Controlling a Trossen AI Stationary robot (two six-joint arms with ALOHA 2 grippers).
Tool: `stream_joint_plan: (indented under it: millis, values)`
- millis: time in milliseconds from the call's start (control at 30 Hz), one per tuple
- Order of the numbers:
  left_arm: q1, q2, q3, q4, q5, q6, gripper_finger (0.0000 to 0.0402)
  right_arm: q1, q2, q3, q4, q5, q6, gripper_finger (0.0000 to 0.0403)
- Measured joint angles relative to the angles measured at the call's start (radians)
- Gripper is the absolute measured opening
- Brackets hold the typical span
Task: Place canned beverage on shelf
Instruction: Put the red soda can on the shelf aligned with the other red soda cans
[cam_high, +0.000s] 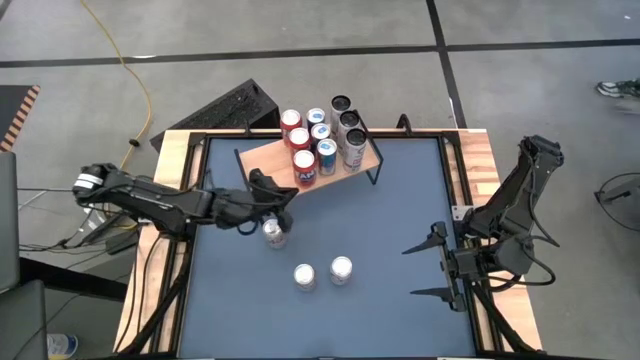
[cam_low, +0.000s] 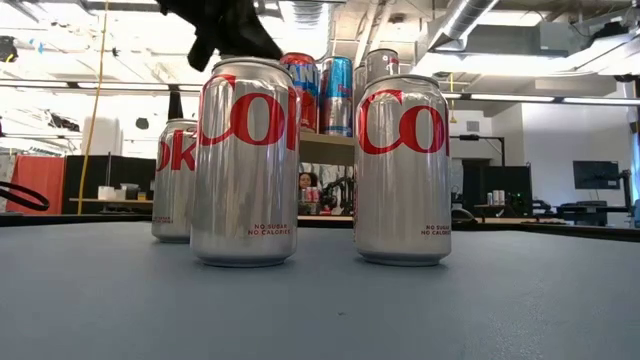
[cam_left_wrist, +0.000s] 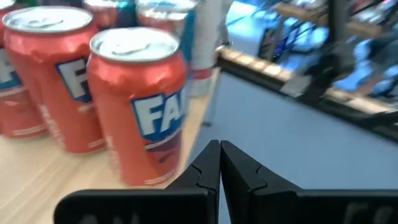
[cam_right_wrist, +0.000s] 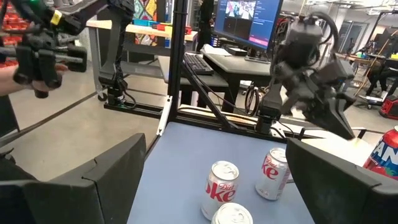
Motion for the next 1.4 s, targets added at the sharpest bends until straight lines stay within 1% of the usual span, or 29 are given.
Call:
stream_joint_plan:
  millis: [67, 233, 500, 633, 900, 1000, 1300, 1400]
  values:
    - [0.013, 0.029, 0.006, -0.015, -0.022, -0.012, 0.0000, 0.000, 0.000, 0.000, 0.000, 0.000, 0.015, 0.0380]
    - [0.049, 0.078, 0.008, -0.026, -0.020, -0.051, 0.0000, 0.000, 0.000, 0.000, -0.001, 0.000, 0.021, 0.0380]
    - [0.060, 0.085, 0.008, -0.046, -0.045, -0.060, 0.0000, 0.000, 0.000, 0.000, -0.002, 0.000, 0.021, 0.0380]
    - [0.073, 0.089, 0.008, -0.037, -0.022, -0.067, 0.0000, 0.000, 0.000, 0.000, -0.004, 0.000, 0.015, 0.0380]
    - [0.095, 0.089, 0.008, -0.026, -0.018, -0.061, 0.0000, 0.000, 0.000, 0.000, -0.007, 0.000, 0.013, 0.0380]
    - [0.105, 0.089, 0.008, -0.024, 0.007, -0.060, 0.0000, 0.000, 0.000, 0.000, -0.007, 0.000, 0.013, 0.0380]
    - [0.132, 0.089, 0.008, 0.001, 0.010, -0.047, 0.0000, 0.000, 0.000, 0.000, -0.007, 0.000, 0.013, 0.0380]
    - [0.142, 0.089, 0.008, 0.015, 0.035, -0.044, 0.0000, 0.000, 0.000, 0.000, -0.007, 0.000, 0.014, 0.0380]
